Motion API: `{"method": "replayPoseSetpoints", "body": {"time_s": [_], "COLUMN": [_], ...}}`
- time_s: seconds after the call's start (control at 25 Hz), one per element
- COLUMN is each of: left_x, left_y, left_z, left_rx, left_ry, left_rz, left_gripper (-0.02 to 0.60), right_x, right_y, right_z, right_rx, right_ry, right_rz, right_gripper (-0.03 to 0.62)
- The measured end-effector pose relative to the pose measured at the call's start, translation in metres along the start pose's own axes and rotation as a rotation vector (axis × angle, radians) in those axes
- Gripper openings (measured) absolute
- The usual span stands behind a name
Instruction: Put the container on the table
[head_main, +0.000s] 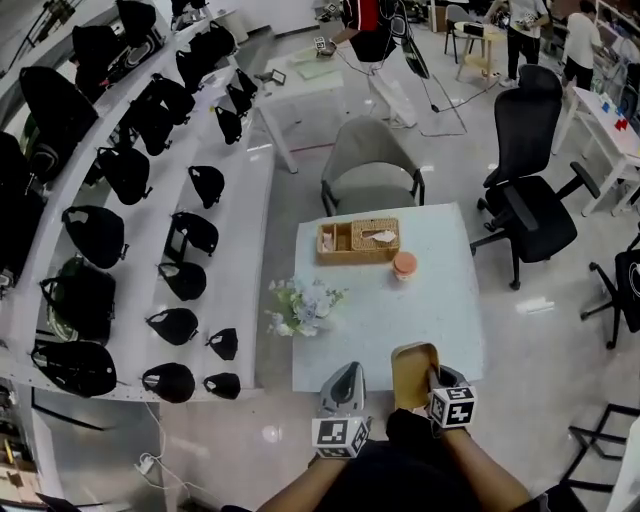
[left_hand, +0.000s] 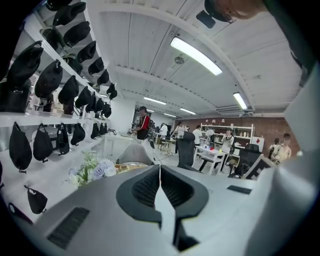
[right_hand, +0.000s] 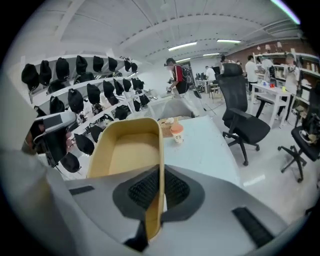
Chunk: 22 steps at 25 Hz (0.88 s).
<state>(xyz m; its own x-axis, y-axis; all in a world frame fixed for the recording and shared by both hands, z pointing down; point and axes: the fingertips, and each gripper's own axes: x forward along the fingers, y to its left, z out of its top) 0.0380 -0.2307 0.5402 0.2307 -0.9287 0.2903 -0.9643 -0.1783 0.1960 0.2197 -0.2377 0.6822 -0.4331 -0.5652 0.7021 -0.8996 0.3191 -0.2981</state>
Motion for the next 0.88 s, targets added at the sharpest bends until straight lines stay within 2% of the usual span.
{"method": "replayPoseSetpoints", "body": {"time_s": [0.12,0.28,0.44,0.64,0.88], "left_x": [0.009,0.017,0.038,0.062,0.09], "left_y": [0.0,0.0,0.016,0.037,0.055], "left_z": [-0.003,-0.01,-0.021,-0.023,-0.022], "left_rx": [-0.019,-0.025,-0.057,-0.102,-0.111], "left_ry": [0.007,0.031,0.049,0.067,0.072], "left_rz": [0.025,0.012,0.005,-0.027,-0.058], "left_gripper": [0.011,0.011,0.011,0.011,0.011], "right_x": [0.017,0.042,0.076,0.112,0.157], "right_y": [-0.005,-0.008,-0.006,-0.003,0.007], "right_z": [0.013,0.024,0.033,0.042,0.047], "right_rx": [-0.05,-0.083,-0.092,-0.069,-0.087], "right_ry": [0.018,0.046,0.078,0.127,0.187], "right_rz": [0.02,0.024,0.014,-0.043,-0.048], "right_gripper": [0.003,0.003,0.003,0.003,0.003]}}
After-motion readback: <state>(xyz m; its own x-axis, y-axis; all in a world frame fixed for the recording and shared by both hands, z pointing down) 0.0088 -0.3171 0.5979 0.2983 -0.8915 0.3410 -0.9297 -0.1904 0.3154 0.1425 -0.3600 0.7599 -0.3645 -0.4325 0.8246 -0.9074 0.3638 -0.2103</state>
